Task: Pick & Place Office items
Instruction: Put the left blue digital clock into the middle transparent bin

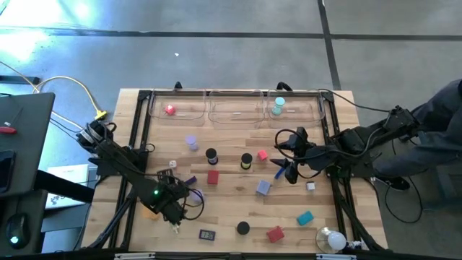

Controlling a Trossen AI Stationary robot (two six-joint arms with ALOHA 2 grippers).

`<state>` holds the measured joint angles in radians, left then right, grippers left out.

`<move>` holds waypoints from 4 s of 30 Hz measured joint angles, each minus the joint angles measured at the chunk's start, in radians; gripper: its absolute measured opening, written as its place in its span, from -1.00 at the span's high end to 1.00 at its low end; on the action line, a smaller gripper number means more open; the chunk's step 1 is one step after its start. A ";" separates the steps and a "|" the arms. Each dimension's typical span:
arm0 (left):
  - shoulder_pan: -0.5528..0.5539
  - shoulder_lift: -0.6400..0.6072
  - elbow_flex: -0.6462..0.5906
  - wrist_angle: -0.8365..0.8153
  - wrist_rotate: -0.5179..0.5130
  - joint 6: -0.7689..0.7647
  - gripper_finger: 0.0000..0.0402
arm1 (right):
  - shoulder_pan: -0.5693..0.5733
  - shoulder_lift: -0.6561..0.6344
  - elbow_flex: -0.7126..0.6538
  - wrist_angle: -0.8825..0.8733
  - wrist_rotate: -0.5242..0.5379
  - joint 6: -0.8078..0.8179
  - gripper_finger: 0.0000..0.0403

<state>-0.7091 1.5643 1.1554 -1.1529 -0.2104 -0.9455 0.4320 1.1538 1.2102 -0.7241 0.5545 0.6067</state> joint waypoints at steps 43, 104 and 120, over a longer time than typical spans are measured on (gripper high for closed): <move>0.039 -0.293 -0.388 0.481 -0.187 -0.110 -0.33 | 0.000 0.000 0.000 0.002 0.049 -0.055 -0.18; 0.037 -0.013 -0.398 0.556 -0.227 -0.122 0.05 | 0.000 0.000 0.000 0.003 0.067 -0.051 -0.18; 0.038 -0.012 -0.400 0.551 -0.236 -0.179 0.76 | 0.000 0.000 0.000 0.003 0.071 -0.054 -0.18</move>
<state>-0.6712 1.5524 0.7555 -0.6017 -0.4461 -1.1249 0.4317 1.1538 1.2102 -0.7215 0.6254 0.5522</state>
